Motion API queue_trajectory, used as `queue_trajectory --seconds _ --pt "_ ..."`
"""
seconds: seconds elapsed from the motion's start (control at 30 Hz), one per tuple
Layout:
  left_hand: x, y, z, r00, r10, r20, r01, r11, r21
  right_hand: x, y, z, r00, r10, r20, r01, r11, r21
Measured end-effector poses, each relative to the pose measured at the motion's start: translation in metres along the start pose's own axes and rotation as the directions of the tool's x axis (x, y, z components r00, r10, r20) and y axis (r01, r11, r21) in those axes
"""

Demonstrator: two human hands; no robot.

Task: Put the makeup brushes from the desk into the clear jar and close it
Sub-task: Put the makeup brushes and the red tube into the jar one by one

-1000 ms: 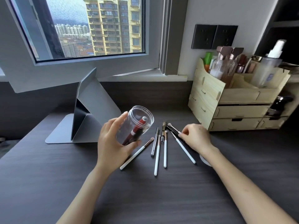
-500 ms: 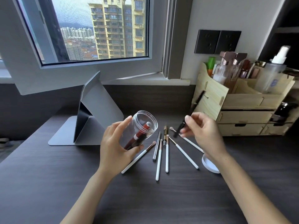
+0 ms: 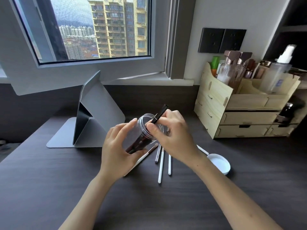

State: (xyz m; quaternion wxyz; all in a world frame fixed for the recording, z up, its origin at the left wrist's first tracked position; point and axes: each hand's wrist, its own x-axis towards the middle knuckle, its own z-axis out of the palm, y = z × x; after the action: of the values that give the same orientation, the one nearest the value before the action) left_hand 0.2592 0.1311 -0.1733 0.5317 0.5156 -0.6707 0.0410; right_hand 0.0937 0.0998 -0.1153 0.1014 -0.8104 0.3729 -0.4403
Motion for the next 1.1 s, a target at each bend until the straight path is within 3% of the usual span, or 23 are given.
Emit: queue_trajectory --seconds 0.07,0.13,0.17,0.23,0.3,0.43,0.53,0.63,0.77,0.83,0.9,0.97,1.03,1.1 --pt "0.001 0.000 -0.001 1.000 -0.024 -0.005 0.024 1.000 -0.013 0.000 0.002 -0.008 0.998 0.053 0.038 -0.061 0.972 0.228" --pt "0.002 -0.001 -0.003 0.998 -0.055 -0.024 0.055 0.998 -0.023 0.003 0.008 -0.019 0.981 0.193 0.003 -0.170 0.856 0.488" --pt "0.002 -0.001 -0.003 0.997 -0.066 -0.038 0.065 0.998 -0.025 0.005 0.016 -0.021 0.960 0.278 -0.022 -0.224 0.816 0.534" --pt "0.003 -0.003 -0.005 0.995 -0.082 -0.065 0.080 0.996 -0.034 0.011 0.038 -0.015 0.910 0.409 -0.062 -0.362 0.859 0.361" --pt "0.003 -0.004 -0.005 0.991 -0.096 -0.088 0.092 0.995 -0.050 0.016 0.063 -0.002 0.870 0.491 -0.052 -0.492 0.871 -0.011" --pt "0.003 -0.005 -0.005 0.991 -0.090 -0.099 0.086 0.995 -0.049 0.033 0.090 0.024 0.775 0.630 0.055 -0.539 0.704 -0.462" --pt "0.003 -0.006 -0.005 0.992 -0.088 -0.094 0.083 0.995 -0.047 0.045 0.097 0.039 0.709 0.697 0.103 -0.516 0.613 -0.599" --pt "0.003 -0.008 -0.004 0.992 -0.090 -0.085 0.087 0.995 -0.041 0.050 0.102 0.050 0.674 0.733 0.094 -0.551 0.583 -0.597" --pt "0.004 -0.009 -0.005 0.992 -0.091 -0.086 0.088 0.995 -0.040 0.057 0.102 0.039 0.663 0.748 0.029 -0.682 0.620 -0.388" --pt "0.004 -0.011 -0.004 0.991 -0.100 -0.088 0.096 0.994 -0.047 0.060 0.093 0.020 0.730 0.681 -0.055 -0.680 0.717 -0.151" --pt "0.003 -0.012 -0.002 0.991 -0.104 -0.084 0.100 0.994 -0.043 0.057 0.074 -0.004 0.796 0.596 -0.109 -0.568 0.797 0.206" --pt "0.002 -0.011 -0.001 0.993 -0.093 -0.080 0.091 0.995 -0.028 0.051 0.047 -0.025 0.834 0.542 -0.109 -0.418 0.748 0.516" --pt "0.001 -0.011 0.000 0.994 -0.084 -0.067 0.083 0.996 -0.009 0.043 0.021 -0.035 0.881 0.458 -0.120 -0.278 0.705 0.652" --pt "0.000 -0.009 0.002 0.996 -0.073 -0.047 0.073 0.997 0.007 0.035 0.003 -0.034 0.920 0.373 -0.118 -0.198 0.704 0.682"
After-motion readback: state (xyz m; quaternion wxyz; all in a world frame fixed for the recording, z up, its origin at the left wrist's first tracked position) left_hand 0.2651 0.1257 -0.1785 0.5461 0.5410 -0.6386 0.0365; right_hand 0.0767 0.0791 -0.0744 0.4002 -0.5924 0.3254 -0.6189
